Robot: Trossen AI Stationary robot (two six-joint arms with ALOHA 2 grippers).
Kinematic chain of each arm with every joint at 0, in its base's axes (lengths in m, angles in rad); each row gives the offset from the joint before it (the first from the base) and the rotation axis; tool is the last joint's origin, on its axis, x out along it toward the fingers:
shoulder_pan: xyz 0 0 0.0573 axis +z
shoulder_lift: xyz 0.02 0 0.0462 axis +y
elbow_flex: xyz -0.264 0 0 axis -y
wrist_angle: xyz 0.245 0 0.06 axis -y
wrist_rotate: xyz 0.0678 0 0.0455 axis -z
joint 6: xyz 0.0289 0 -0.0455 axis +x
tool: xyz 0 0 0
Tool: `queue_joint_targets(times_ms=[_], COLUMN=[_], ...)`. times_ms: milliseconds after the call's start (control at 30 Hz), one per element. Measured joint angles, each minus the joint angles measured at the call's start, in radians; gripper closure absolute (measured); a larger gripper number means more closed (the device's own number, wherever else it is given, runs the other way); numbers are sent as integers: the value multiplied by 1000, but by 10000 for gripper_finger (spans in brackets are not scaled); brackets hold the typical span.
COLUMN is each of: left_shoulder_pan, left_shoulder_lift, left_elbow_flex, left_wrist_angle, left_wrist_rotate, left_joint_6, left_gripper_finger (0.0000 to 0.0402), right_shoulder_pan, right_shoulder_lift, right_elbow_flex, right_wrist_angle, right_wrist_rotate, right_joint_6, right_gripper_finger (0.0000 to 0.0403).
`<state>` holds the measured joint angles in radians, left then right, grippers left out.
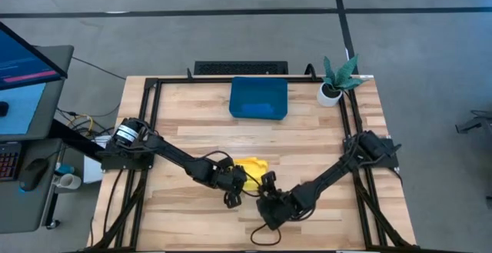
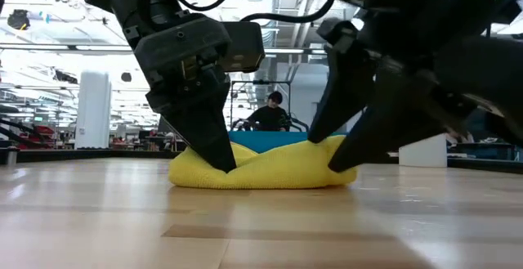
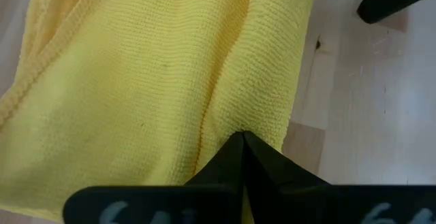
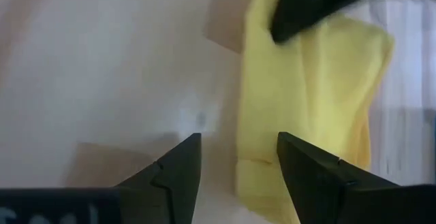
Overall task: Roll microfiber towels into tight, uniform cylinder then place into a basket
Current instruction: Roll the yellow microfiber cloth
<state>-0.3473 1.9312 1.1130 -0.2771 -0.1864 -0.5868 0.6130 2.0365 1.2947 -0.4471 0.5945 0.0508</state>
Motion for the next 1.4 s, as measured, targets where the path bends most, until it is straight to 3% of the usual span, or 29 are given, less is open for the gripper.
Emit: queue_joint_targets(times_ms=[333,500,733,1033,1133,1267,1400], left_shoulder_pan=[1,0,-2,-76,-119,-196,-238], left_shoulder_lift=[0,0,-10,-78,-103,-105,-102], left_elbow_flex=[0,1,2,0,0,2,2], left_wrist_angle=[5,6,17,-38,-52,-49,-47], left_wrist_rotate=[-3,-5,-27,-205,-289,-404,-421], left_joint_6=[27,29,112,188,279,474,554], left_gripper_finger=[402,402,402,401,401,401,401], right_shoulder_pan=[-58,-86,-107,-115,-115,-116,-118], right_shoulder_lift=[0,29,75,72,72,72,72], right_elbow_flex=[-10,-5,1,-1,-1,-2,-3], right_wrist_angle=[-51,-65,-76,-80,-73,-56,-51], right_wrist_rotate=[-18,-76,-114,-117,-118,-125,-125], right_joint_6=[69,123,176,212,241,247,249], right_gripper_finger=[188,193,244,360,384,385,362])
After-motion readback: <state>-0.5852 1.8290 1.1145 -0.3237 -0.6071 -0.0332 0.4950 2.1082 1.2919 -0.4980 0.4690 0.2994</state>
